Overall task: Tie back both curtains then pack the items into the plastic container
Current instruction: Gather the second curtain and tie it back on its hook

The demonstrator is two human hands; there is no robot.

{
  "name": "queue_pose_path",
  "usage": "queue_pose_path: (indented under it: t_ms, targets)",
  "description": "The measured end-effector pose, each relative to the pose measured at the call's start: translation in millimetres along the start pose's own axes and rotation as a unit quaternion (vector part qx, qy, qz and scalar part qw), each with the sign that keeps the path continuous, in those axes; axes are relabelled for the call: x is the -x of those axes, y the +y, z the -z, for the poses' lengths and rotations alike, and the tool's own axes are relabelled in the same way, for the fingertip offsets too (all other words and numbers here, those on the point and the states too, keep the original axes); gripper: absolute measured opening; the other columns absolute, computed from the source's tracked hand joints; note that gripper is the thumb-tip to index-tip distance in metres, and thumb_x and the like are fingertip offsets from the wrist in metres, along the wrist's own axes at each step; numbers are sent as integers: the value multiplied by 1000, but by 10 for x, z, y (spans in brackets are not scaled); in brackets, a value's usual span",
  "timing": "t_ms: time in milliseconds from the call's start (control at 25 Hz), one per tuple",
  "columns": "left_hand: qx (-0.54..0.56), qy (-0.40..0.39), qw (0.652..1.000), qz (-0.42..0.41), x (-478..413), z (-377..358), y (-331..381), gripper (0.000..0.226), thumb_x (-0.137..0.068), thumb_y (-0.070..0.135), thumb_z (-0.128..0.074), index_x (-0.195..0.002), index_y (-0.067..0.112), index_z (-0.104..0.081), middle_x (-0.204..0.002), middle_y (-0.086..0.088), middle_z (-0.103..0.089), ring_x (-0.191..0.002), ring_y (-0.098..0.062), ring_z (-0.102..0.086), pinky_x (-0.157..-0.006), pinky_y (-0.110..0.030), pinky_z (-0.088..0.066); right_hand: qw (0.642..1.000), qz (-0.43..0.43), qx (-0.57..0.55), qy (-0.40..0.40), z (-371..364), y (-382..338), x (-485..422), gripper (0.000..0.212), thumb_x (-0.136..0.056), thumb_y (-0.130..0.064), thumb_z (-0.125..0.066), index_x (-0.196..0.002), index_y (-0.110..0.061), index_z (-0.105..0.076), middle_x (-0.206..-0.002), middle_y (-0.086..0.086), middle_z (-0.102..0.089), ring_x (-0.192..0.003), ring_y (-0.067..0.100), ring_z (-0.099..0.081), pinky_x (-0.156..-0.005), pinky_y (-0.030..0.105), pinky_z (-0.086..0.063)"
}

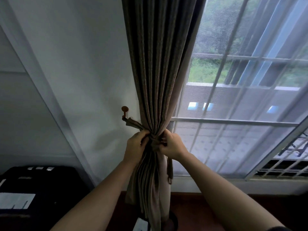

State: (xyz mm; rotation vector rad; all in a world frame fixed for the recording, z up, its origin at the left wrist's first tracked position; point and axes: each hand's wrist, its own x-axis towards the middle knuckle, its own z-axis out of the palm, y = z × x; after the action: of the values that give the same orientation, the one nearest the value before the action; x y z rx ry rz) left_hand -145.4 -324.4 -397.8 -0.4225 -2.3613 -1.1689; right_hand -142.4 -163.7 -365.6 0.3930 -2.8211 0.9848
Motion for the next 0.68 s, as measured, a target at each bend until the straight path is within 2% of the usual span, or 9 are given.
queue_pose_path:
  t_ms: [120, 200, 320, 360, 400, 480, 520, 600, 680]
  targets:
    - [-16, -70, 995, -74, -87, 113, -114, 19, -88, 11, -55, -102, 4, -67, -94, -13, -68, -84, -14, -59, -78, -1, -37, 998, 32, 40, -39, 92, 68, -1, 37, -68, -16, -42, -97, -3, -61, -87, 15, -71, -85, 38, -64, -69, 35, -51]
    - [-24, -154, 983, -101, -242, 239, -160, 24, -90, 22, -52, -100, 5, -66, -95, -9, -66, -87, -12, -57, -77, -11, -41, 995, 43, 54, -67, 131, 106, -36, 36, -71, -12, -43, -101, -2, -62, -93, 16, -71, -89, 37, -64, -74, 40, -51]
    - [-54, -283, 956, -59, -456, 384, -123, 17, -92, 19, -55, -97, 5, -63, -91, -4, -59, -85, -15, -56, -73, -25, -41, 990, 55, 69, -106, 199, 89, -121, 37, -74, -4, -46, -106, -3, -63, -99, 16, -70, -92, 35, -63, -77, 35, -49]
    - [-58, -290, 954, -41, -468, 377, -95, 16, -92, 18, -55, -96, 4, -61, -90, -3, -58, -84, -18, -56, -72, -27, -40, 990, 54, 65, -111, 225, 94, -148, 38, -73, -3, -46, -106, -3, -64, -99, 15, -70, -92, 33, -63, -75, 30, -46]
    - [-55, -269, 961, -21, -431, 335, -63, 15, -92, 18, -55, -96, 4, -59, -90, -4, -58, -84, -21, -57, -72, -29, -41, 990, 49, 58, -116, 258, 97, -164, 37, -74, 0, -46, -105, -3, -65, -99, 14, -71, -92, 31, -64, -73, 25, -42]
    - [-12, -164, 986, 36, -244, 183, 9, 14, -91, 17, -57, -97, 4, -57, -92, -7, -63, -86, -22, -61, -72, -31, -46, 991, 45, 37, -123, 315, 112, -175, 35, -77, 5, -47, -105, -4, -66, -99, 12, -71, -92, 27, -64, -72, 21, -38]
    - [19, -96, 993, 70, -129, 108, 53, 14, -91, 17, -58, -97, 4, -57, -91, -7, -65, -86, -21, -62, -73, -26, -48, 991, 42, 25, -128, 326, 119, -171, 35, -78, 4, -47, -105, -6, -66, -99, 10, -71, -92, 25, -63, -73, 22, -40]
    - [48, 13, 993, 108, 83, 2, 129, 14, -88, 17, -61, -94, 5, -61, -89, -5, -65, -85, -19, -63, -72, -9, -42, 990, 29, -3, -138, 318, 147, -141, 35, -79, 3, -46, -106, -9, -65, -99, 8, -70, -93, 23, -63, -79, 27, -46]
    - [44, 28, 994, 97, 218, -39, 183, 27, -81, 27, -62, -99, 7, -62, -95, -2, -61, -88, -16, -59, -73, 0, -36, 989, 15, -35, -145, 283, 189, -112, 36, -79, 3, -45, -106, -12, -65, -98, 3, -69, -94, 21, -64, -85, 32, -49]
